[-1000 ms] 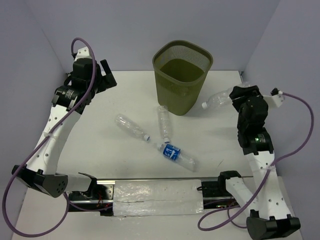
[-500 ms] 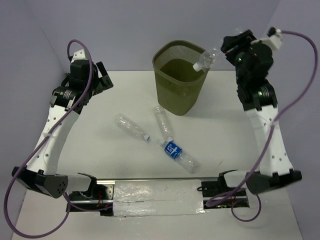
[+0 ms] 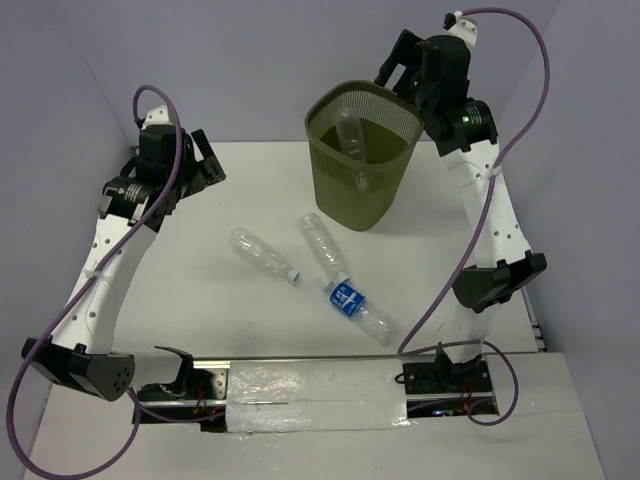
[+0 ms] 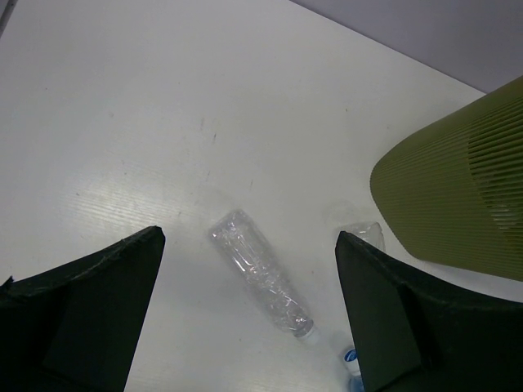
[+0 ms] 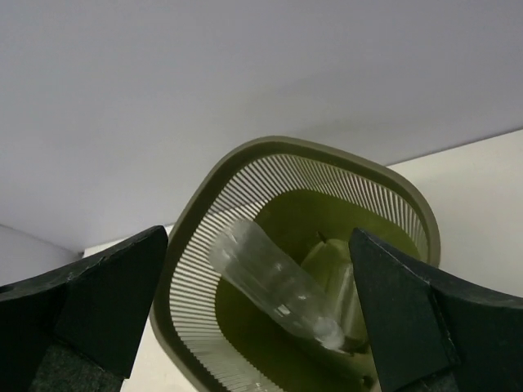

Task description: Put the plastic bottles in the bin

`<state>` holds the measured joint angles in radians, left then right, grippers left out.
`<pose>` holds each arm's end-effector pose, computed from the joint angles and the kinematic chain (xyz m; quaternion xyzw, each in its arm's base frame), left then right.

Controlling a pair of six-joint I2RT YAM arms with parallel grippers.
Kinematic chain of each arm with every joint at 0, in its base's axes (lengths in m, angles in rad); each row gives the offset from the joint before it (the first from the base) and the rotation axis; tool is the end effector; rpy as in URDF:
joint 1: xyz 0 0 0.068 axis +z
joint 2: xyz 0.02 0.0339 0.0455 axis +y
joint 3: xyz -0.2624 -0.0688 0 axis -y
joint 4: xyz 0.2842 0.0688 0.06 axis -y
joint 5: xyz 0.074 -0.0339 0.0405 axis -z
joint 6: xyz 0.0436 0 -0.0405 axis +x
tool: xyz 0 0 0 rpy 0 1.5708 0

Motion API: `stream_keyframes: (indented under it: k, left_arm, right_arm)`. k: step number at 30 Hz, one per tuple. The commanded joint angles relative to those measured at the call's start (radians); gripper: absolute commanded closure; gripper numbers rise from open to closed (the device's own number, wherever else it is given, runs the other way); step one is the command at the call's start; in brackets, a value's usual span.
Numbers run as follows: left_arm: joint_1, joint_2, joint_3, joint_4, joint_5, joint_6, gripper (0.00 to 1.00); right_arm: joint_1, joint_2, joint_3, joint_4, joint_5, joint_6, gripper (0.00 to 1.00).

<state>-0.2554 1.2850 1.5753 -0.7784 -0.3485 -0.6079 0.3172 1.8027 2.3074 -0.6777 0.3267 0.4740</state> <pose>0.2967 -0.0621 0.4502 -0.2359 0.8153 -0.0774 0.5231 0.3974 0.1157 0.5390 0.1635 0.7448 0.1297 0.6338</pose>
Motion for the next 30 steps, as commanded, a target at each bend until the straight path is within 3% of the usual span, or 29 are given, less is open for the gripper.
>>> stream_keyframes:
  k: [1, 3, 9, 10, 15, 21, 30]
  left_arm:
    - [0.007, -0.013, -0.015, 0.024, 0.022, -0.006, 0.01]
    - [0.007, -0.007, -0.014, 0.022, 0.019, -0.009, 0.01]
    - [0.01, -0.009, -0.017, 0.047, -0.004, -0.018, 0.01]
    - [0.013, -0.007, -0.018, 0.051, -0.004, -0.018, 0.01]
    - [0.018, 0.016, -0.012, 0.042, -0.001, -0.02, 0.0]
    - [0.018, 0.027, -0.029, 0.048, 0.028, -0.047, 0.01]
    - [0.018, -0.001, -0.047, 0.054, 0.043, -0.075, 0.01]
  right_arm:
    - [0.022, -0.08, 0.043, -0.074, -0.023, -0.089, 0.0]
    - [0.026, -0.198, -0.05, -0.045, -0.029, -0.124, 0.0]
    - [0.071, -0.605, -0.59, 0.009, -0.098, -0.181, 0.0]
    - [0.078, -0.649, -0.708, 0.001, -0.121, -0.183, 0.0]
    - [0.149, -0.831, -0.963, -0.138, -0.138, -0.179, 0.0]
    - [0.174, -0.905, -1.15, -0.22, -0.271, -0.156, 0.0]
    - [0.269, -0.867, -1.339, -0.233, -0.368, -0.086, 0.0]
